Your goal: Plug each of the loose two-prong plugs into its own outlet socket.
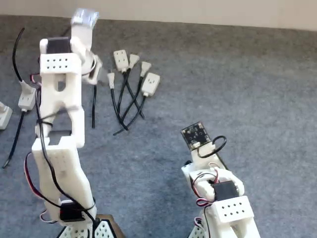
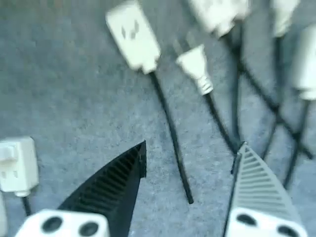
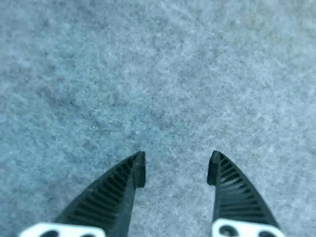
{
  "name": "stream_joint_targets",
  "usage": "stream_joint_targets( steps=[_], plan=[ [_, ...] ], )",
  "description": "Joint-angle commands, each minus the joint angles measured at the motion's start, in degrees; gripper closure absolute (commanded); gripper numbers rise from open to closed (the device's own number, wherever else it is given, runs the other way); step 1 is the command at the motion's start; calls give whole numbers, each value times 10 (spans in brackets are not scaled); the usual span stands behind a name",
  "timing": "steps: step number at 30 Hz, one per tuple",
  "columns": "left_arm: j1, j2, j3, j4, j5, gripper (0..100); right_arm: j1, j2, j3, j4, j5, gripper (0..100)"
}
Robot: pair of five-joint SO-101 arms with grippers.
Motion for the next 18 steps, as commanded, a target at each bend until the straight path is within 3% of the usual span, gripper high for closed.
stream_joint_targets(
  steps=[1,10,16,18],
  plan=[
    [-17,30,3,-12,7,770,-5,7,-4,-9,8,797],
    [-8,106,5,-11,4,800,-5,7,-4,-9,8,797],
    [5,140,3,8,4,992,-5,7,-4,-9,9,797],
    [6,134,2,21,-9,992,-5,7,-4,-9,9,797]
  ],
)
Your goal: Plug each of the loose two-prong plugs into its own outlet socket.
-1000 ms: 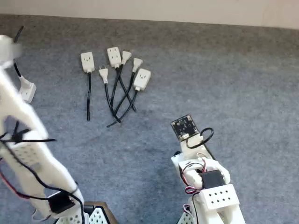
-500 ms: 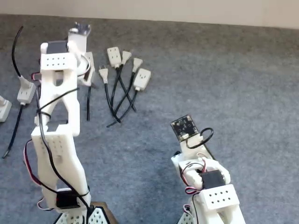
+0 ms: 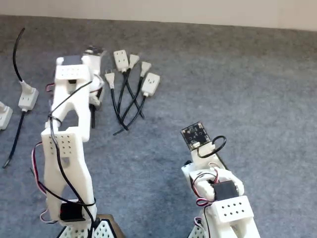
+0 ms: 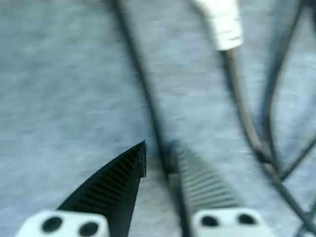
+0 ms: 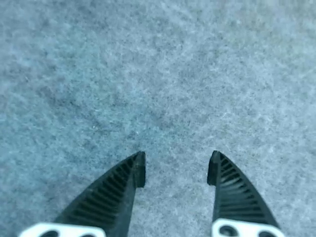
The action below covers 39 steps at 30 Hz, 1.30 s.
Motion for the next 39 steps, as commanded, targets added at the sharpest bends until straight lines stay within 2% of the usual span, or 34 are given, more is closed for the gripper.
stream_joint_targets(
  steps=[1,6,8,12,16,20,26,35,39],
  plan=[
    [2,-18,-7,27,-29,995,-5,7,-4,-9,8,797],
    [12,-86,-69,142,-95,995,-5,7,-4,-9,8,797],
    [14,-133,-57,146,-113,995,-5,7,-4,-9,8,797],
    [47,-255,52,146,-168,995,-5,8,-4,-11,8,797],
    [105,-404,205,146,-187,995,-5,8,-4,-11,8,797],
    [149,-574,316,146,-188,995,-5,8,-4,-11,8,797],
    [153,-779,418,147,-188,995,-5,8,-4,-11,8,797],
    [153,-963,471,147,-185,995,-5,9,-4,-12,8,797],
    [105,-979,458,143,-155,995,-5,9,-4,-12,8,797]
  ],
)
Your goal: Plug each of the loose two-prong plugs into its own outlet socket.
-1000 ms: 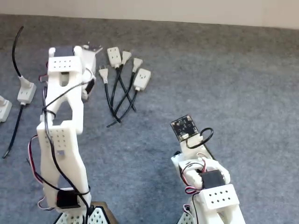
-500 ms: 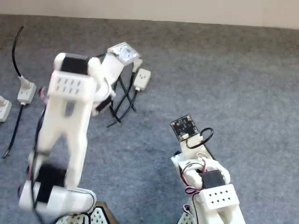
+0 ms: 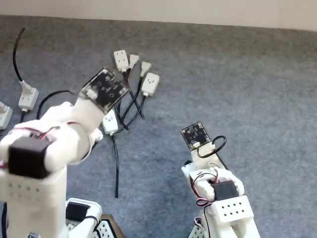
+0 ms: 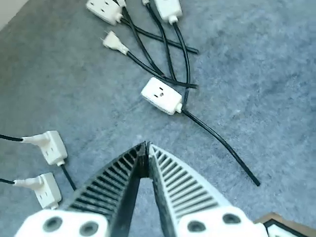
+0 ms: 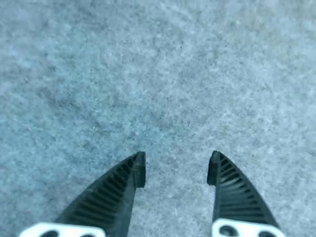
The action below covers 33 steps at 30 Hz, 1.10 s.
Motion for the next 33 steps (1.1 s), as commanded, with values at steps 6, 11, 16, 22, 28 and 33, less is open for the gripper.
stream_joint_targets(
  steps=[6,11,16,22,28,33],
  plan=[
    [-66,14,35,-33,86,983,-5,9,-4,-10,8,797],
    [-89,143,154,-165,161,804,-5,9,-4,-10,8,797],
    [-87,327,134,-316,262,784,-5,9,-4,-10,8,797],
    [-73,524,16,-335,309,784,-5,9,-4,-10,8,797],
    [-37,625,-22,-327,333,784,-5,8,-4,-10,8,797],
    [11,644,-28,-271,331,800,-5,8,-4,-10,8,797]
  ],
)
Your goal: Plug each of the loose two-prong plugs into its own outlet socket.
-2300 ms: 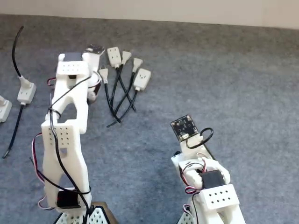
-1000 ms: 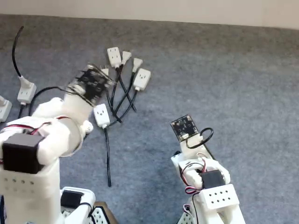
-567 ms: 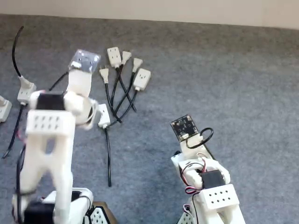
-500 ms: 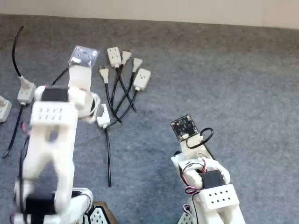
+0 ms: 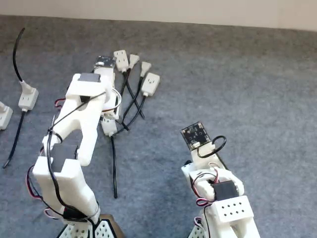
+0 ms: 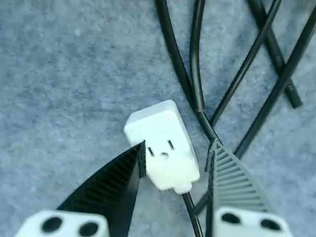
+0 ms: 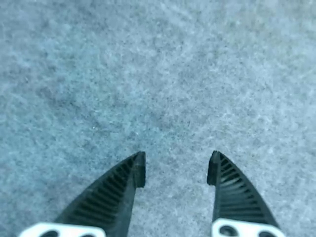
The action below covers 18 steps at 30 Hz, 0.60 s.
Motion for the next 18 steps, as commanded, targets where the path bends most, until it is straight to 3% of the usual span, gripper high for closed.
stream_joint_targets(
  steps=[1,8,18],
  plan=[
    [42,4,-7,30,4,812,-5,7,-4,-10,8,797],
    [22,7,-6,30,3,832,-5,7,-4,-10,8,797],
    [-95,100,-22,37,-48,835,-5,7,-4,-10,8,797]
  ],
)
